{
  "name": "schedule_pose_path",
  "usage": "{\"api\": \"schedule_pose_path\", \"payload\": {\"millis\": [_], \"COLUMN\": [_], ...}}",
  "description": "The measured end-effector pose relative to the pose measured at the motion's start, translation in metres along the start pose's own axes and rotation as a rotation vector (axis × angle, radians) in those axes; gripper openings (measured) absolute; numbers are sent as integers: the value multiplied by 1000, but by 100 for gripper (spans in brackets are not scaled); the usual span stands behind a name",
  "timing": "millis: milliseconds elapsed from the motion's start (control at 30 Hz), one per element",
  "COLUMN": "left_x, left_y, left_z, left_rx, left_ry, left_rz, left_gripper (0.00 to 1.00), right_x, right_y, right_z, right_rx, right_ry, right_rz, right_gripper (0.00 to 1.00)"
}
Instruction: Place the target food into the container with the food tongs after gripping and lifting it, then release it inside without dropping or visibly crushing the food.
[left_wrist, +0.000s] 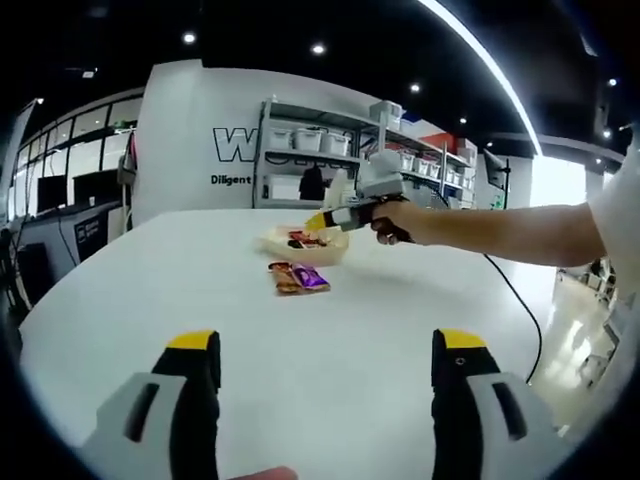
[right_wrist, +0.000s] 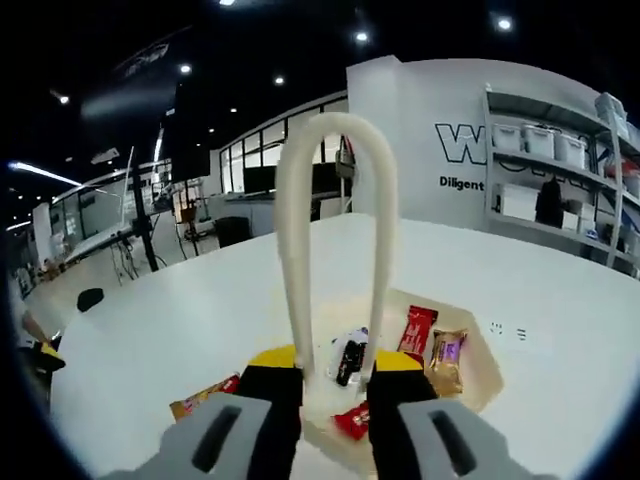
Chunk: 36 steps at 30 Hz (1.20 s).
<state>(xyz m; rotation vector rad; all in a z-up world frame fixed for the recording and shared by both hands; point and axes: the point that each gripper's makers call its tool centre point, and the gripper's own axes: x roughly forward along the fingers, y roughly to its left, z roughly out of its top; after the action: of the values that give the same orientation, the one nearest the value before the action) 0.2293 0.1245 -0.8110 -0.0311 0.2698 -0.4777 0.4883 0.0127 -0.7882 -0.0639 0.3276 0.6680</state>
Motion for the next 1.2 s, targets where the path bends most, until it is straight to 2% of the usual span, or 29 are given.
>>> {"api": "schedule_pose_path", "payload": {"millis": [100,233,333,533,767,800,833,967,1000,1167,1200], "left_x": [-4,-9,-12,-19,-25,-26,-28,-32,-32,-38,-38], "left_y": [-5,-10,-14,-16,-19,-18,-17,-15,-15,-17,-17], "left_z": [-1,-1,-3,-2,0,0,0,-2,-3,-2,-2], "left_rx": [5,1,12,12,20,23,25,21,23,29,29], "left_ry": [0,-6,-1,-5,-9,-9,-10,-9,-6,-6,-8], "left_rz": [-10,-16,-23,-25,-28,-26,-23,-18,-18,-17,-16], "left_gripper": [85,85,85,85,85,85,85,84,84,84,84], "right_x": [-7,-12,-12,-10,-4,-4,-4,-3,-2,-5,-6], "right_y": [21,40,46,60,66,67,65,74,71,77,78], "right_z": [2,-8,-16,-38,-48,-48,-50,-50,-51,-55,-56], "right_rx": [3,-23,-30,16,26,15,-55,-80,-117,-287,-271], "right_ry": [-7,-6,-2,23,31,27,42,35,43,66,63], "right_rz": [22,42,43,24,-19,-31,-53,-59,-83,-90,-90], "right_gripper": [18,18,18,19,19,20,20,20,20,20,20]}}
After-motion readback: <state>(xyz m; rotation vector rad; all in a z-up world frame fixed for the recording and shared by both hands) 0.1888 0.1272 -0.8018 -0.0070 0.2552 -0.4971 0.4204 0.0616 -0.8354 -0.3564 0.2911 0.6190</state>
